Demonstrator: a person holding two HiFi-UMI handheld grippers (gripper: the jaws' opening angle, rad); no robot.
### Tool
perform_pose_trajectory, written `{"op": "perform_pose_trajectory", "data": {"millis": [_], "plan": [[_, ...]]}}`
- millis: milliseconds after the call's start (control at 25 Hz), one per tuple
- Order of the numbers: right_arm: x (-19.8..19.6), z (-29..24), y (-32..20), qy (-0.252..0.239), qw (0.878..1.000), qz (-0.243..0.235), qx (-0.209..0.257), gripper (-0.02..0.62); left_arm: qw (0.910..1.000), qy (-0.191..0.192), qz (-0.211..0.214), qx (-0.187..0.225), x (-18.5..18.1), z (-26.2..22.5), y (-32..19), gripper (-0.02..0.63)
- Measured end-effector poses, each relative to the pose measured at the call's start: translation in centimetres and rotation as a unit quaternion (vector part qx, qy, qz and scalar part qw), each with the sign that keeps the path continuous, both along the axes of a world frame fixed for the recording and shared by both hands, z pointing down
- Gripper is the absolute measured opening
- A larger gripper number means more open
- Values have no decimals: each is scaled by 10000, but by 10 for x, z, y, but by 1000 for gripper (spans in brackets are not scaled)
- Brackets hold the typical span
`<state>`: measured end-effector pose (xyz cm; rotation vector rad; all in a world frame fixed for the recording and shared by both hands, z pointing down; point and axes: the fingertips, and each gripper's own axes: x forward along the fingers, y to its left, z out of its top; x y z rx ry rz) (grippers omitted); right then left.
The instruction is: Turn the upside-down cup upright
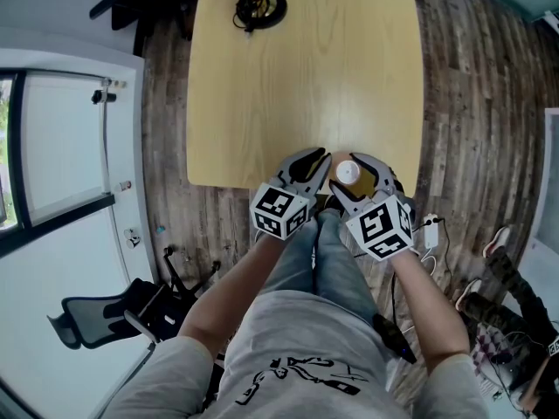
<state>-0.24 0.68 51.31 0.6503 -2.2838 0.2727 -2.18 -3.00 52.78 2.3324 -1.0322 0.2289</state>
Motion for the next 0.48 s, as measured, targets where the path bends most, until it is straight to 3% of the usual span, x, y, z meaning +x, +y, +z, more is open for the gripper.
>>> {"op": "perform_pose_trajectory", "data": {"millis": [480], "plan": [[-1, 6, -1, 103, 9998, -62, 145, 279, 10000, -86, 22, -31, -1, 6, -1, 58]]}}
